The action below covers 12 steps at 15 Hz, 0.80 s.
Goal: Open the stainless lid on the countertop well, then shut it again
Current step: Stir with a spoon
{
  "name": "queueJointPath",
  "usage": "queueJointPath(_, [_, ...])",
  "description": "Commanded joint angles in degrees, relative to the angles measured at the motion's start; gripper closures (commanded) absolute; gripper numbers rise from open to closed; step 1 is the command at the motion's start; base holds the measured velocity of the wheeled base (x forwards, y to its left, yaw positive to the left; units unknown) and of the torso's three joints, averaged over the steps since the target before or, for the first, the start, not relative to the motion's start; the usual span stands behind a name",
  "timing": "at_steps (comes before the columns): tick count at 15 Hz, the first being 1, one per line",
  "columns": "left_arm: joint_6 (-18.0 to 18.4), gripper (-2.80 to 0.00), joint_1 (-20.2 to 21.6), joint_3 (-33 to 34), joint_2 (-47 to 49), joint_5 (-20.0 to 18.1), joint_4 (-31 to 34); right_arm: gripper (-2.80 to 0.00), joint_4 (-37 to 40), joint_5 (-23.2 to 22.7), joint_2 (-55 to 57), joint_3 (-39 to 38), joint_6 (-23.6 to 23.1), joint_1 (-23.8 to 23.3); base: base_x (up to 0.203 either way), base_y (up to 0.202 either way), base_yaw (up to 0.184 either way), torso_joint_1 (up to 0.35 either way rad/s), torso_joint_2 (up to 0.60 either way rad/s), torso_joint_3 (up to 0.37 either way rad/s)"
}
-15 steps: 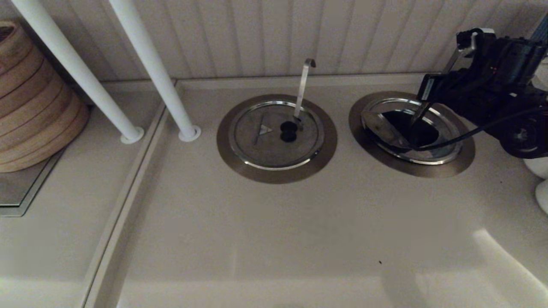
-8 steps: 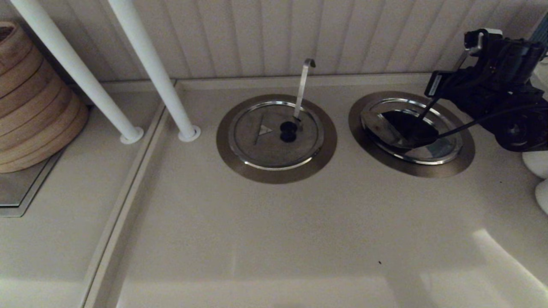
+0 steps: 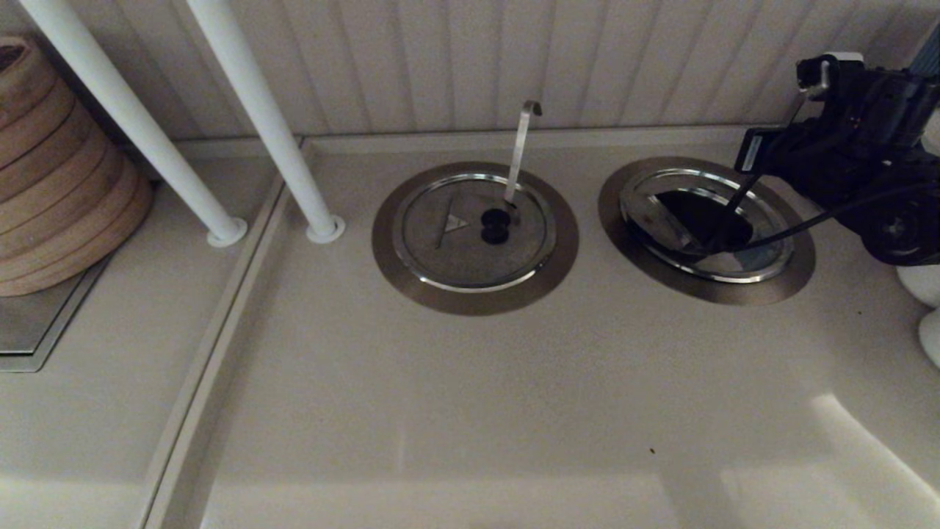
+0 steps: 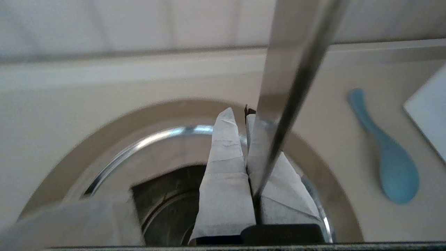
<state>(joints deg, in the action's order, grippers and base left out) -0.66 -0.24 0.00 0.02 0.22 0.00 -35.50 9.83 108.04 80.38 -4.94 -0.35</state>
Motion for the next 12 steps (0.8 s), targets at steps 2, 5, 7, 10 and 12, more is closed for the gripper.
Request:
queueJointPath(2, [-0.04, 0.00, -0.02, 0.00, 0.06, 0.04, 0.00, 0.00, 0.06, -2.15, -2.68, -3.20, -1.12, 0.37, 0.000, 0.000, 0.000, 0.000, 0.00, 0.000])
queueJointPath(5, [-0.04, 0.00, -0.02, 0.00, 0.06, 0.04, 0.00, 0.00, 0.34, -2.65, -3.24, -4.35, -1.21, 2.06, 0.000, 0.000, 0.000, 0.000, 0.00, 0.000])
queueJointPath(7, [-0.04, 0.00, -0.02, 0.00, 0.06, 0.04, 0.00, 0.00, 0.52, -2.69, -3.45, -4.73, -0.93, 3.36, 0.000, 0.000, 0.000, 0.000, 0.00, 0.000])
queueJointPath(10, [-0.04, 0.00, -0.02, 0.00, 0.06, 0.03, 0.00, 0.00, 0.52, -2.48, -3.31, -4.51, -0.26, 4.62, 0.000, 0.000, 0.000, 0.000, 0.00, 0.000])
queueJointPath(12, [-0.04, 0.00, -0.02, 0.00, 0.06, 0.04, 0.00, 0.00, 0.43, -2.37, -2.40, -3.94, 1.15, 4.92, 0.000, 0.000, 0.000, 0.000, 0.00, 0.000])
